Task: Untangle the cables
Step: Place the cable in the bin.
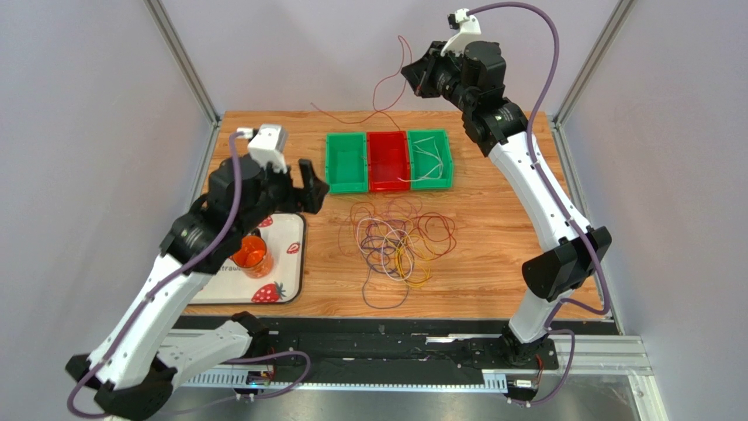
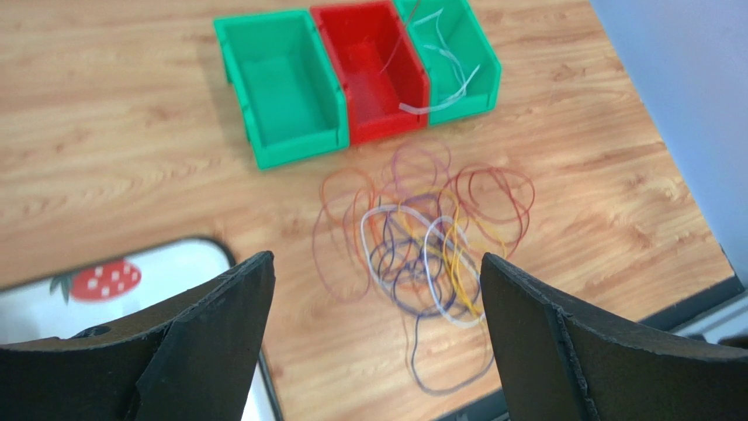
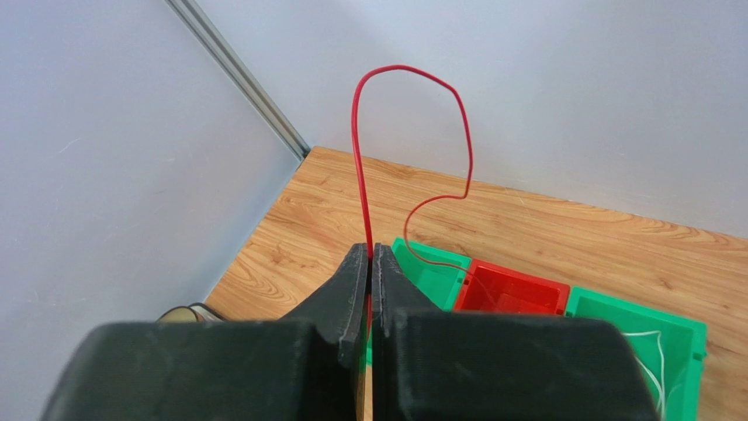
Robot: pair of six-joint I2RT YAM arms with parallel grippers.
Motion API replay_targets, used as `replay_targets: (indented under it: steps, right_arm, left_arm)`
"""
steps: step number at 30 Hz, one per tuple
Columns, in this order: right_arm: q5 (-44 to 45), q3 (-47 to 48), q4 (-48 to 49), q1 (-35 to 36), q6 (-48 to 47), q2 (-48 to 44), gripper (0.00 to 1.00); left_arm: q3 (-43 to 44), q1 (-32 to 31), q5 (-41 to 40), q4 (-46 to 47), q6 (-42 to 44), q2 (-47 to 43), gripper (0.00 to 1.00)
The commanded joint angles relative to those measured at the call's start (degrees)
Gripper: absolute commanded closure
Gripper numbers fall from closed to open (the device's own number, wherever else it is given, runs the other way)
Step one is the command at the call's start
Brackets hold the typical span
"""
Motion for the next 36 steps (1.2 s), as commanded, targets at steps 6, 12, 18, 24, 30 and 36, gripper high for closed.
replay_targets:
  steps: [6,12,18,24,30,36]
  right_arm:
    - [-2.3,4.7,0.4,0.4,0.1,3.6,1.00]
    - [-1.2,5.0,0.0,0.2,-1.3,4.6,1.00]
    - [-1.0,5.2,-0.2,-0.1,-2.2,6.5,1.00]
    - [0.3,3.2,-0.3,-0.9,-3.6,7.1,1.00]
    - [-2.8,-0.6,2.5,-4.6,0.2,6.8,1.00]
    - [-4.3,-1.7,3.3,-7.0,0.3,8.2,1.00]
  left_arm:
    - [-12.4,-0.1,-2.4,-12.2,-4.8,-17.5,0.05]
    - [-18.2,0.0,-3.4,-12.3,-3.9,-22.4,0.05]
    - [-20.8,-0.1,-1.6,-11.2,-3.3,-26.2,0.07]
    - [-21.2,0.0,-3.8,-10.8,-3.0,-27.8,0.07]
    - [-21.1,-0.1,-3.5,-10.7,-2.8,-26.4,0.09]
    - [-21.0,-0.1,-2.9,-10.7,-2.7,-24.7,0.12]
